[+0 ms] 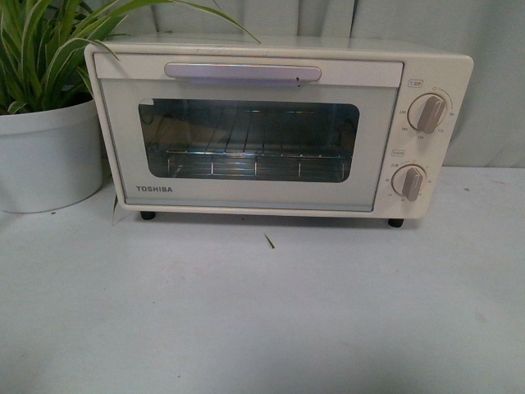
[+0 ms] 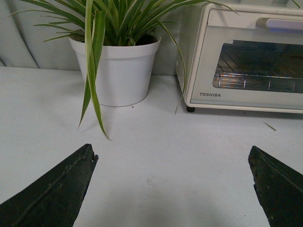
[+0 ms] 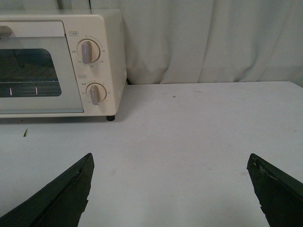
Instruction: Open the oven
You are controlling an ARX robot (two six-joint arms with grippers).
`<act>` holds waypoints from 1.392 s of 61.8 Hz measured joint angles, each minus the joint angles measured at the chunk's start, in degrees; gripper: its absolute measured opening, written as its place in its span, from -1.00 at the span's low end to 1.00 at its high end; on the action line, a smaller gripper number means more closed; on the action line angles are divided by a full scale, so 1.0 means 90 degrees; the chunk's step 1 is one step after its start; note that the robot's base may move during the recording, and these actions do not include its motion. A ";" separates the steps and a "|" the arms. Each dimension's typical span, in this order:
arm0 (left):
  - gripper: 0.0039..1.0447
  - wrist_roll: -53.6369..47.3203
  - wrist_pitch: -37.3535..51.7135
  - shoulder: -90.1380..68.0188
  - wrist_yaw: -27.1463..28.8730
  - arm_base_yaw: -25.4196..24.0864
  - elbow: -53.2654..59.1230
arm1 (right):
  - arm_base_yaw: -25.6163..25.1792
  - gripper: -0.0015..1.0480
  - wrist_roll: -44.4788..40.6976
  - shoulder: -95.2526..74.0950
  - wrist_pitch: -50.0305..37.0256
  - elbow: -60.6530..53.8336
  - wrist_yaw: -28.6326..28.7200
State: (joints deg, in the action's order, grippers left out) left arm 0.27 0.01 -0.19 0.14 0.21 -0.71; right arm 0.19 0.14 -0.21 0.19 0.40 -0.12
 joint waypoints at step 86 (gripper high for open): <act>0.88 0.4762 0.1688 -0.5277 0.1025 0.2399 -0.1399 | 0.0000 0.82 0.0000 0.0000 0.0000 0.0000 0.0000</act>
State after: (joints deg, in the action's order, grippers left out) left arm 43.13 15.20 -47.68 9.37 21.80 -13.30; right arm 0.19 0.14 -0.21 0.19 0.40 -0.12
